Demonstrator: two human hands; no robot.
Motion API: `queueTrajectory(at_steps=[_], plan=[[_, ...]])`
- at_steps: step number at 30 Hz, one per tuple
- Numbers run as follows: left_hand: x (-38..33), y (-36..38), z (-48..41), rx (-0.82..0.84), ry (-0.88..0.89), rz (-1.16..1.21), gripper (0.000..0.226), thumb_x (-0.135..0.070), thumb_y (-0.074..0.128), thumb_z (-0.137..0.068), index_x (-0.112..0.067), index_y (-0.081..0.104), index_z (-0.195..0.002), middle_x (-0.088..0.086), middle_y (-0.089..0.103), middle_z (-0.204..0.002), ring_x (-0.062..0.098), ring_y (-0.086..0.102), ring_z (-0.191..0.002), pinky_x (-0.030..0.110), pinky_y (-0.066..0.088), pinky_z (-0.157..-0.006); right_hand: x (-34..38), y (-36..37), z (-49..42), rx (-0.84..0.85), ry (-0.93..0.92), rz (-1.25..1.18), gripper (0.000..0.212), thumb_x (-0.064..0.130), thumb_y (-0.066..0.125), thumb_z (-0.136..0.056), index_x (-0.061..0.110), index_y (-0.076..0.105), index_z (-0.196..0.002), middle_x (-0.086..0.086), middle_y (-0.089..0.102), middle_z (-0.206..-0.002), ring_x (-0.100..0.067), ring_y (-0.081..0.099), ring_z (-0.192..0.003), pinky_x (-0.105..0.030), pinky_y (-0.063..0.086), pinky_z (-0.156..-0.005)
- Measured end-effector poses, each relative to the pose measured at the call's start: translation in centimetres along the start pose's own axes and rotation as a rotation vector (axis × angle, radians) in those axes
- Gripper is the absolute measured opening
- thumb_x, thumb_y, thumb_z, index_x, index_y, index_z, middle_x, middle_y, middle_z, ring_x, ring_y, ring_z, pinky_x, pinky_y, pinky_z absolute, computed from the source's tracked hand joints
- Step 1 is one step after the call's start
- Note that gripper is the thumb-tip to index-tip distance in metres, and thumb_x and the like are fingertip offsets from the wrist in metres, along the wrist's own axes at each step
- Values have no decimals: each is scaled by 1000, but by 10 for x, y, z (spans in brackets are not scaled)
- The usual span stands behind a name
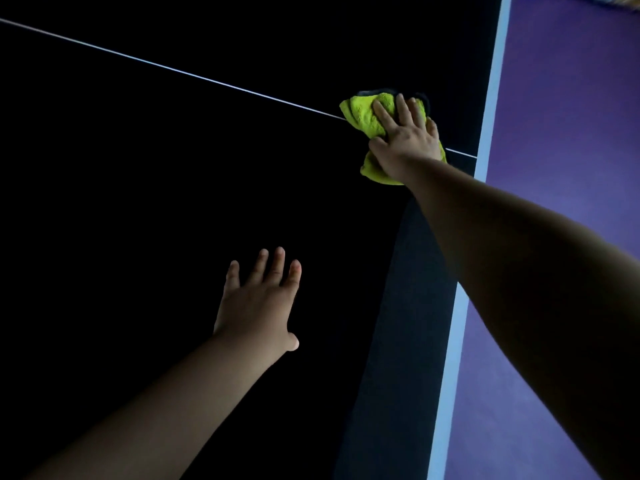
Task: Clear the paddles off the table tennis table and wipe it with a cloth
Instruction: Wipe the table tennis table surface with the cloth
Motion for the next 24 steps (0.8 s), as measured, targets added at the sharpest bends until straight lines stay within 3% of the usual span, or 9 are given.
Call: queueTrajectory(at_steps=[12,17,20,24], plan=[[-2,0,16,-68,-38,102,109,-52,72,-71,-28,1,-150,0,-10,-158,18,-9,-145,43,2,-116,32,42,186,-33,174,9,75,50,37,-90,36,4,-156,-7,-7,-164,-25,-12,-150,-51,-4,-120],[-12,34,58,-373,-15,95,71,-43,54,-90,-23,21,-149,1,8,-159,18,2,-145,38,8,-115,65,63,284,-13,208,7,76,52,31,-90,36,-4,-155,-7,-13,-163,-24,-17,-149,-50,-7,-120],[-11,65,94,-415,-25,172,61,-42,41,-96,-21,20,-149,0,12,-158,17,4,-145,37,13,-112,87,76,342,-11,232,-1,75,52,31,-90,36,-5,-155,-7,-14,-163,-24,-19,-149,-50,-8,-120],[-1,102,146,-433,23,179,60,-43,41,-96,-20,23,-149,2,17,-157,19,6,-145,38,13,-111,117,93,412,-4,259,-12,76,51,32,-90,36,-4,-155,-7,-14,-163,-24,-20,-148,-50,-9,-119]])
Point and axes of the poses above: each hand's wrist, its own z-axis away from the middle knuckle, its own y-axis out of the palm, x = y × z, the point moved 1 cm from there along -z, towards the middle knuckle
